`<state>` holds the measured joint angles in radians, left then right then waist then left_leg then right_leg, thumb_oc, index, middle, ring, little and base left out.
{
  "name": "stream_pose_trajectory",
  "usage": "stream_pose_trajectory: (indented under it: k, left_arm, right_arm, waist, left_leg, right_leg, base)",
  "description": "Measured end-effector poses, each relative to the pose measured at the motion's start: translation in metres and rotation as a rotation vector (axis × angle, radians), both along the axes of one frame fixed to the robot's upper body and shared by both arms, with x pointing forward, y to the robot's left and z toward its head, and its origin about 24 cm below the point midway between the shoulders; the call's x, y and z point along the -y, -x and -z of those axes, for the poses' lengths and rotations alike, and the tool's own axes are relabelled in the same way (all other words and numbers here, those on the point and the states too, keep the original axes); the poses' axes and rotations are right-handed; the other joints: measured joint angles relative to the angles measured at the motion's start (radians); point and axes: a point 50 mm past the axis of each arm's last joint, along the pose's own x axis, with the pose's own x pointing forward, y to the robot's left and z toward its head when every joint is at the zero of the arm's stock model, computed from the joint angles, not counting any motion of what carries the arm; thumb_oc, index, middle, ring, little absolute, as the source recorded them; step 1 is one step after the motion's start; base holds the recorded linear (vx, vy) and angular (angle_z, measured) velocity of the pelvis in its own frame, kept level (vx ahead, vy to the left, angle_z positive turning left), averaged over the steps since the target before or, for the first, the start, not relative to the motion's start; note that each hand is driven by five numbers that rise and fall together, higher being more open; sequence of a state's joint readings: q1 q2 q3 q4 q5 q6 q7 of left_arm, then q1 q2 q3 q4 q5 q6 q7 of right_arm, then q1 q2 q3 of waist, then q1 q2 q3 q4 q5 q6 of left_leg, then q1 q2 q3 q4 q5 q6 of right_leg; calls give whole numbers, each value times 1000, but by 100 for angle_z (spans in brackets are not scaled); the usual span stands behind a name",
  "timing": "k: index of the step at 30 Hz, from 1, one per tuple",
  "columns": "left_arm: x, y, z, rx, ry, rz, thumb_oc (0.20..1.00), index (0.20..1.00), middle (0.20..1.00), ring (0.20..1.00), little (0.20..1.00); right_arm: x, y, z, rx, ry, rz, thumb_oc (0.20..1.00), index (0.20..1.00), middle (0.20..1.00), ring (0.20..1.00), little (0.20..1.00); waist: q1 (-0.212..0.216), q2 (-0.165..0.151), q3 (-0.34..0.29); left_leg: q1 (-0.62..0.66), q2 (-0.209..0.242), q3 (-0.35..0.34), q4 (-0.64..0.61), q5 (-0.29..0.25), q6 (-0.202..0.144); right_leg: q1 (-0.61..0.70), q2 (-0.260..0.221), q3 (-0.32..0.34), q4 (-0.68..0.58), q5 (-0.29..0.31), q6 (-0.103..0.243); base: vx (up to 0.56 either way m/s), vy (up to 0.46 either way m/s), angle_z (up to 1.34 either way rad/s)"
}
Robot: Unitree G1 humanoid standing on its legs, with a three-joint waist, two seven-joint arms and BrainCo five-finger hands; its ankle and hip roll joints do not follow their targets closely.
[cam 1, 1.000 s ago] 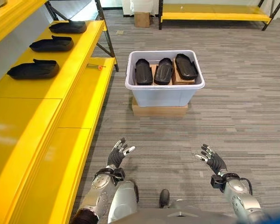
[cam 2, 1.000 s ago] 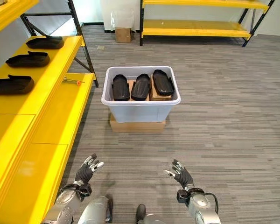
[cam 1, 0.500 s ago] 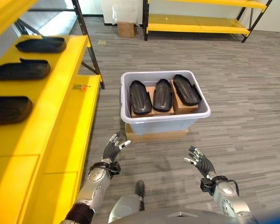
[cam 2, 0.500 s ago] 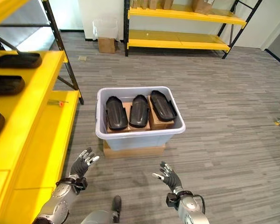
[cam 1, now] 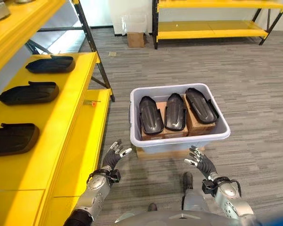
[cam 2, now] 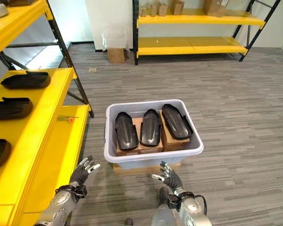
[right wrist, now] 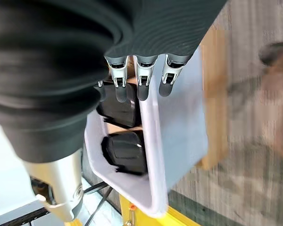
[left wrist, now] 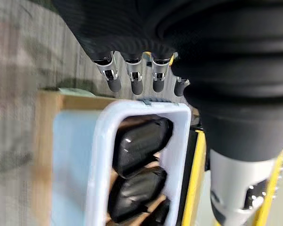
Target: Move parts from the plastic box to the shelf.
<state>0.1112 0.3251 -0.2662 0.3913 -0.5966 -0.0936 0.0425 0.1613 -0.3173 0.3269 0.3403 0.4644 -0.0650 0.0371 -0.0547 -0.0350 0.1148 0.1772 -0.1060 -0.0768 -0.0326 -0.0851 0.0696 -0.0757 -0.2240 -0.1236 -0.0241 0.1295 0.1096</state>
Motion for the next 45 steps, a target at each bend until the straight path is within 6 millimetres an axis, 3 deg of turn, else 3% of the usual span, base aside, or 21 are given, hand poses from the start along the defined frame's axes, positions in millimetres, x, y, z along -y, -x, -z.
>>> stream_pose_trajectory:
  k: [1, 5, 8, 10, 16, 19, 21, 22, 23, 25, 26, 27, 28, 29, 32, 33, 35, 36, 37, 38, 45]
  left_arm:
    - [-3, 6, 4, -20, -2, -13, 1000, 1000, 1000, 1000, 1000]
    - [-1, 23, 14, -72, 16, -34, 1000, 1000, 1000, 1000, 1000]
    - [5, 23, 14, -71, 39, -35, 1000, 1000, 1000, 1000, 1000]
    - [9, 18, 12, -52, 52, -28, 1000, 1000, 1000, 1000, 1000]
    - [5, 16, 10, -45, 46, -29, 1000, 1000, 1000, 1000, 1000]
    - [6, 15, 9, -40, 50, -28, 1000, 1000, 1000, 1000, 1000]
    - [6, 13, 9, -35, 50, -26, 1000, 1000, 1000, 1000, 1000]
    - [5, 11, 8, -31, 45, -27, 1000, 1000, 1000, 1000, 1000]
    - [4, 6, 5, -14, 42, -28, 1000, 1000, 1000, 1000, 1000]
    - [4, 9, 7, -28, 38, -20, 1000, 1000, 1000, 1000, 1000]
    - [7, 10, 8, -34, 41, -11, 1000, 1000, 1000, 1000, 1000]
    - [13, 11, 10, -37, 63, -12, 1000, 1000, 1000, 1000, 1000]
    - [20, 8, 6, -15, 76, 8, 1000, 1000, 1000, 1000, 1000]
    - [25, -4, 4, -2, 77, 27, 1000, 1000, 1000, 1000, 1000]
    - [28, 3, 10, -38, 66, 51, 1000, 1000, 1000, 1000, 1000]
    - [28, 5, 11, -45, 69, 51, 1000, 1000, 1000, 1000, 1000]
    - [34, 3, 8, -28, 86, 71, 1000, 1000, 1000, 1000, 1000]
    - [26, 2, 5, -12, 61, 73, 1000, 1000, 1000, 1000, 1000]
    - [12, -2, -2, 13, 17, 72, 1000, 1000, 1000, 1000, 1000]
    - [5, -3, -4, 17, -5, 72, 1000, 1000, 1000, 1000, 1000]
    - [7, -6, -14, 64, 4, 98, 1000, 1000, 1000, 1000, 1000]
  right_arm:
    - [-2, -2, -1, 6, -2, -6, 1000, 1000, 1000, 1000, 1000]
    - [9, -7, -7, 33, 35, -6, 1000, 1000, 1000, 1000, 1000]
    - [24, -6, -8, 31, 80, 4, 1000, 1000, 1000, 1000, 1000]
    - [39, -6, -9, 21, 124, 20, 1000, 1000, 1000, 1000, 1000]
    - [36, -5, -9, 23, 110, 21, 1000, 1000, 1000, 1000, 1000]
    - [33, -4, -7, 20, 98, 21, 1000, 1000, 1000, 1000, 1000]
    - [29, -4, -7, 20, 92, 11, 1000, 1000, 1000, 1000, 1000]
    - [27, -6, -7, 23, 89, 8, 1000, 1000, 1000, 1000, 1000]
    - [25, -7, -8, 29, 86, -2, 1000, 1000, 1000, 1000, 1000]
    - [24, -8, -9, 35, 89, -13, 1000, 1000, 1000, 1000, 1000]
    - [22, -8, -9, 34, 89, -23, 1000, 1000, 1000, 1000, 1000]
    - [26, -9, -11, 39, 102, -28, 1000, 1000, 1000, 1000, 1000]
    - [32, -10, -16, 59, 125, -34, 1000, 1000, 1000, 1000, 1000]
    - [35, -12, -14, 52, 126, -7, 1000, 1000, 1000, 1000, 1000]
    - [25, -17, -15, 77, 87, 6, 1000, 1000, 1000, 1000, 1000]
    - [25, -19, -18, 90, 80, 6, 1000, 1000, 1000, 1000, 1000]
    - [35, -8, -16, 72, 94, 29, 1000, 1000, 1000, 1000, 1000]
    - [26, -4, -13, 62, 63, 18, 1000, 1000, 1000, 1000, 1000]
    - [15, 0, -11, 58, 26, 6, 1000, 1000, 1000, 1000, 1000]
    - [10, -1, -13, 70, 5, 7, 1000, 1000, 1000, 1000, 1000]
    - [6, -15, -37, 188, -12, -20, 1000, 1000, 1000, 1000, 1000]
  waist:
    - [19, -23, -21]
    - [14, 19, -35]
    - [11, 20, -34]
    - [5, 64, -21]
    - [-6, 31, -1]
    - [-8, 38, -1]
    - [-4, 35, 3]
    - [-2, 17, 20]
    - [23, -12, 37]
    - [31, -37, 53]
    - [27, -30, 50]
    - [15, 34, 41]
    - [-3, 89, 38]
    - [-14, 88, 53]
    - [10, 24, 34]
    - [19, 29, 31]
    - [-2, 94, 4]
    - [11, 69, 0]
    - [10, 12, 6]
    - [11, 0, 14]
    - [1, -11, 33]
  left_leg:
    - [16, 10, 3, -3, -13, -20]
    - [4, 106, 18, 41, -47, -79]
    - [-47, 130, 40, 107, -60, -104]
    - [-43, 192, 40, 49, -49, -123]
    - [-47, 229, 35, 42, -36, -141]
    - [-57, 239, 29, 65, -38, -149]
    - [-80, 237, 26, 124, -42, -151]
    - [-160, 210, 18, 282, -48, -165]
    - [-306, 181, 2, 545, 19, -212]
    - [-374, 132, -70, 658, 40, -195]
    - [-361, 149, -35, 561, 42, -179]
    - [-343, 229, -11, 401, 55, -161]
    - [-335, 338, -16, 214, 48, -163]
    - [-318, 387, -17, 93, 89, -188]
    - [-287, 364, 40, -35, 133, -199]
    - [-258, 340, 39, -40, 134, -197]
    - [-157, 306, 81, -65, 178, -200]
    - [-143, 258, 128, -66, 156, -171]
    - [-141, 199, 153, -61, 151, -142]
    - [-143, 186, 166, -61, 151, -132]
    - [-146, 167, 192, -61, 135, -114]
  right_leg:
    - [37, 6, -26, -34, 36, 10]
    - [62, 106, -43, -69, 24, -47]
    - [69, 124, -55, -69, 5, -83]
    - [69, 172, -64, -70, -10, -88]
    - [68, 203, -81, -75, -19, -104]
    - [70, 213, -84, -75, -22, -113]
    - [72, 217, -87, -75, -25, -121]
    - [69, 212, -86, -75, -31, -129]
    - [64, 193, -84, -75, -51, -130]
    - [70, 167, -74, -75, -59, -130]
    - [72, 165, -78, -76, -92, -84]
    - [54, 211, -91, -5, -118, -88]
    - [-14, 240, -78, 297, -238, -135]
    - [-17, 245, -73, 335, -327, -137]
    - [-7, 187, -13, 219, -278, -111]
    - [18, 169, 12, 158, -243, -100]
    - [110, 146, 4, 1, -135, -48]
    - [135, 87, -3, -29, -132, -43]
    - [142, 38, 0, -68, -77, -29]
    - [133, 16, 6, -64, -61, -7]
    - [119, 2, 1, -69, -39, 16]
  base:
    - [143, -295, -21]
    - [67, -188, -8]
    - [31, -155, 8]
    - [32, -216, -1]
    - [11, -137, 2]
    - [-23, -111, 7]
    - [-101, -137, 15]
    - [-102, -90, -1]
    - [-49, -39, -14]
    - [59, 45, -43]
    - [149, 104, -37]
    - [158, 143, -5]
    - [148, 191, 37]
    - [141, 222, 30]
    - [158, 241, -32]
    - [261, 365, -53]
    - [181, 270, -31]
    - [95, 189, -36]
    - [95, 187, -37]
    - [108, 197, -30]
    - [40, 43, -9]
